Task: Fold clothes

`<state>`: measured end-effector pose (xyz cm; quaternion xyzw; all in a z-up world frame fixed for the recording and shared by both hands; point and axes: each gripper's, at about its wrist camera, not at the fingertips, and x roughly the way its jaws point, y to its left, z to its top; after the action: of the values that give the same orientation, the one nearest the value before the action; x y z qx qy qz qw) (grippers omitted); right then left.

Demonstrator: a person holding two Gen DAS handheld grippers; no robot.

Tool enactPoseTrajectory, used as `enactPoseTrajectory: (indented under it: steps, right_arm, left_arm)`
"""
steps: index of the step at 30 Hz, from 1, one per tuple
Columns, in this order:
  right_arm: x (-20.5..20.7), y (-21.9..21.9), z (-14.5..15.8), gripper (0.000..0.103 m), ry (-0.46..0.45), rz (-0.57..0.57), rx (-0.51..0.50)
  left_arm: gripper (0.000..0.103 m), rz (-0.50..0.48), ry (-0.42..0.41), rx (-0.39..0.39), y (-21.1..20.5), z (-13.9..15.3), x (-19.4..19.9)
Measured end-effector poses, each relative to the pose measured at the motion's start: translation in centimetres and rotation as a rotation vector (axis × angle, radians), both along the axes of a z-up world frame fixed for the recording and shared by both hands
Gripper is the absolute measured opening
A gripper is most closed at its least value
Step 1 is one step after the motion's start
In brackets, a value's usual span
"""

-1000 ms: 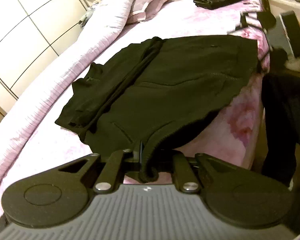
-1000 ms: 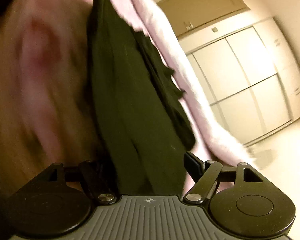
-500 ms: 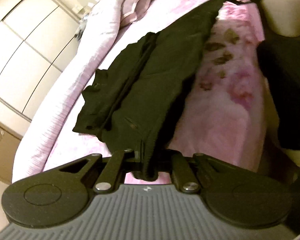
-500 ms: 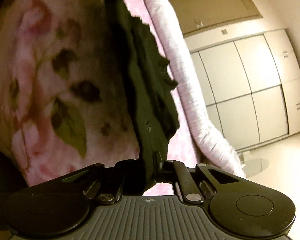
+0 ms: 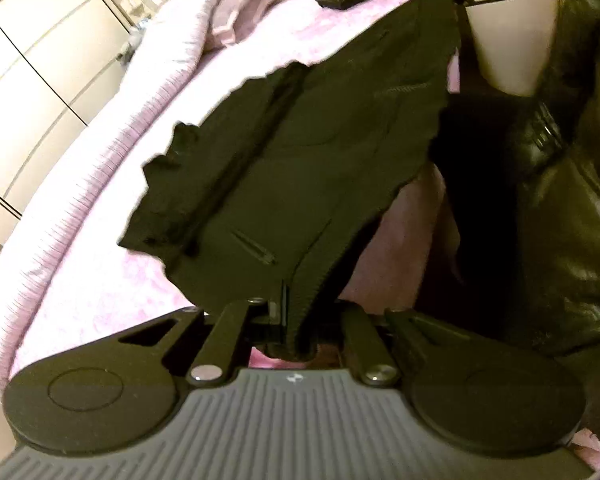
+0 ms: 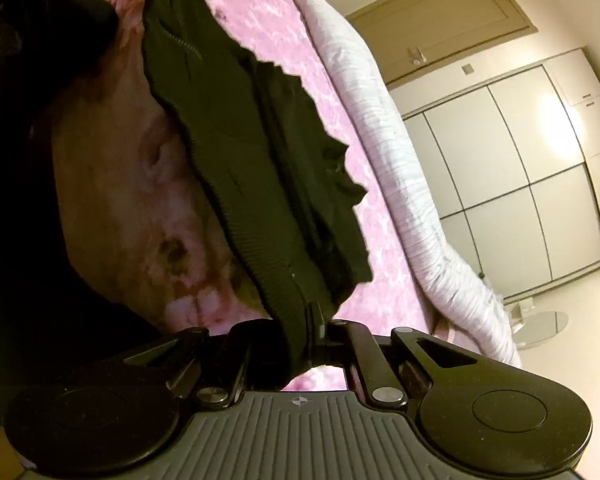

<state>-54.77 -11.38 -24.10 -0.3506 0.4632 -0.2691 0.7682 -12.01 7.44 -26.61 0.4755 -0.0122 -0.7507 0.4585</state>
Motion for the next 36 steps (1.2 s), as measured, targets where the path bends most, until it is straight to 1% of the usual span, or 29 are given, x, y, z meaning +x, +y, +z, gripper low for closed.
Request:
enactPoseTrajectory:
  steps: [2, 4, 6, 9, 11, 12, 14, 16, 18, 21, 23, 25, 26, 28, 30, 33, 34, 36]
  right_arm:
    - [0.5, -0.8, 1.8, 0.004, -0.008, 0.01, 0.001]
    - [1.1, -3.1, 4.3, 0.004, -0.032, 0.014, 0.023]
    - [2.0, -6.3, 6.6, 0.004, -0.046, 0.025, 0.029]
    - [4.1, -11.8, 9.3, 0.004, -0.046, 0.025, 0.033]
    - [5.7, -16.1, 10.6, 0.004, -0.068, 0.016, 0.064]
    - [6.6, -18.4, 10.8, 0.005, -0.072, 0.012, 0.077]
    - [8.5, -23.3, 10.3, 0.005, -0.074, -0.009, 0.117]
    - [10.2, -28.0, 8.9, 0.005, -0.09, -0.045, 0.197]
    - [11.8, -32.4, 6.8, 0.005, -0.103, -0.082, 0.283]
    - [13.8, -38.0, 3.0, 0.005, -0.129, -0.141, 0.428]
    - [14.7, -40.8, 0.1, 0.005, -0.135, -0.187, 0.525]
    - [15.2, -42.9, -2.4, 0.005, -0.139, -0.226, 0.605]
    - [15.3, -43.5, -2.9, 0.005, -0.148, -0.235, 0.63]
    - [15.1, -44.4, -2.1, 0.005, -0.192, -0.23, 0.656]
    - [15.0, -45.5, -1.3, 0.005, -0.235, -0.225, 0.677]
    - [15.3, -48.4, 0.1, 0.005, -0.295, -0.227, 0.68]
    - [15.6, -49.4, 0.4, 0.005, -0.313, -0.23, 0.681]
    - [16.6, -51.6, -0.2, 0.005, -0.33, -0.256, 0.689]
  left_arm:
    - [0.005, 0.009, 0.009, -0.043, -1.9, 2.0, 0.7]
    - [0.005, 0.031, 0.008, -0.073, -5.0, 4.0, 1.7]
    - [0.006, 0.055, 0.011, -0.091, -8.7, 5.5, 2.8]
    - [0.006, 0.094, 0.033, -0.09, -15.6, 6.7, 4.9]
    - [0.006, 0.119, 0.047, -0.09, -20.2, 7.5, 6.3]
    - [0.006, 0.132, 0.054, -0.09, -22.5, 7.8, 7.0]
    - [0.006, 0.159, 0.073, -0.062, -27.7, 7.1, 8.3]
    - [0.006, 0.185, 0.08, -0.018, -32.2, 5.4, 9.4]
    - [0.006, 0.217, 0.088, 0.035, -36.7, 3.1, 10.5]
    - [0.006, 0.262, 0.1, 0.131, -42.1, -1.7, 11.9]
    - [0.006, 0.279, 0.099, 0.196, -44.5, -5.1, 12.5]
    - [0.006, 0.284, 0.088, 0.231, -45.9, -7.7, 12.7]
    - [0.006, 0.282, 0.087, 0.244, -46.3, -8.5, 12.9]
    - [0.006, 0.266, 0.091, 0.242, -46.5, -8.4, 13.8]
    - [0.006, 0.262, 0.121, 0.237, -47.1, -7.6, 14.6]
    - [0.006, 0.287, 0.161, 0.202, -48.9, -6.6, 16.2]
    - [0.006, 0.302, 0.175, 0.192, -49.8, -6.6, 16.7]
    - [0.006, 0.33, 0.186, 0.189, -52.1, -7.6, 17.1]
